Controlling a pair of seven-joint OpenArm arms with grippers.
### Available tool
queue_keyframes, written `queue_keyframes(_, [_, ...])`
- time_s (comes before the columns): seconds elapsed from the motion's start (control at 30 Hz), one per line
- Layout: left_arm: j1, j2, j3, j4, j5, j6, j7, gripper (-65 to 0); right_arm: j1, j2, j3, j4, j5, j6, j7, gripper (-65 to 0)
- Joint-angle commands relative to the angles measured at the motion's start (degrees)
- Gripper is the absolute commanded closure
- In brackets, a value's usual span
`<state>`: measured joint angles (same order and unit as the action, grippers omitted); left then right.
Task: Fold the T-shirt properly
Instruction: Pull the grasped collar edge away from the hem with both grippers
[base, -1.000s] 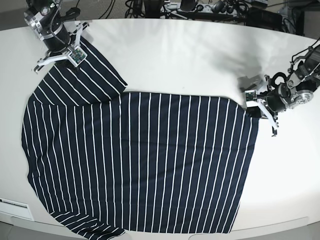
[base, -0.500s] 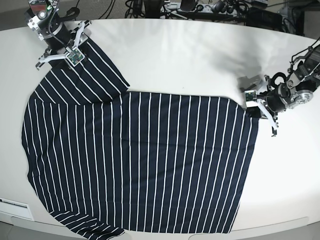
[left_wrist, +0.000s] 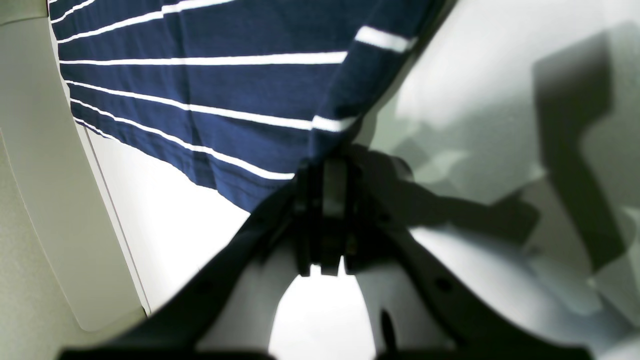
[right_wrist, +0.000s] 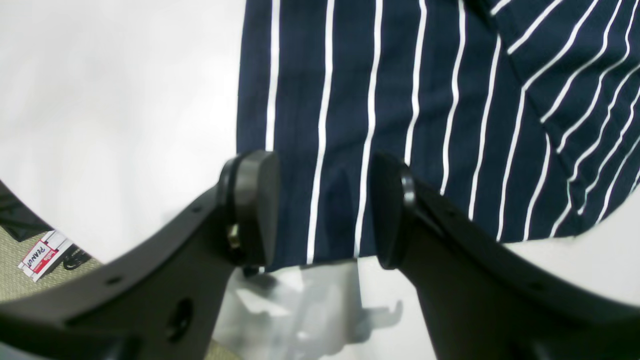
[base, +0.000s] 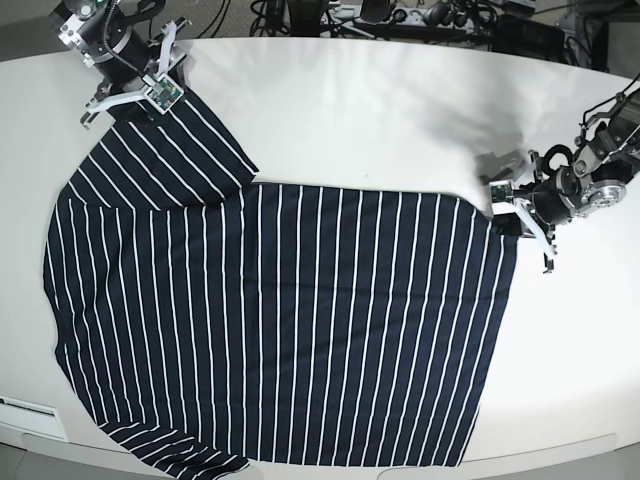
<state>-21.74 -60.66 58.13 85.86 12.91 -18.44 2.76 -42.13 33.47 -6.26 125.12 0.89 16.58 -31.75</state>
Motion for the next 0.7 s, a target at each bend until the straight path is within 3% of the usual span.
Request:
queue_keyframes(0.0, [0.0, -0.7, 0.3, -0.1, -0.1, -2.4, 0.6, 0.0, -1.0, 0.6, 0.3, 0.9, -0.2, -0.2, 0.6, -32.0])
queue_keyframes(0.23, [0.0, -0.7, 0.3, -0.1, -0.1, -2.4, 0.5, 0.0, -2.2, 0.5, 0.2, 0.3, 4.7, 1.1, 0.7, -32.0])
queue_keyframes(0.37, [0.0, -0.7, 0.3, -0.1, -0.1, -2.4, 0.5, 0.0, -2.1, 0.5, 0.2, -0.4, 0.5, -1.4, 1.4, -32.0])
queue_keyframes(0.67, [0.0, -0.7, 0.3, -0.1, -0.1, -2.4, 0.4, 0.0, 1.2, 0.5, 0.2, -11.4, 0.2, -0.6, 3.1, -31.9])
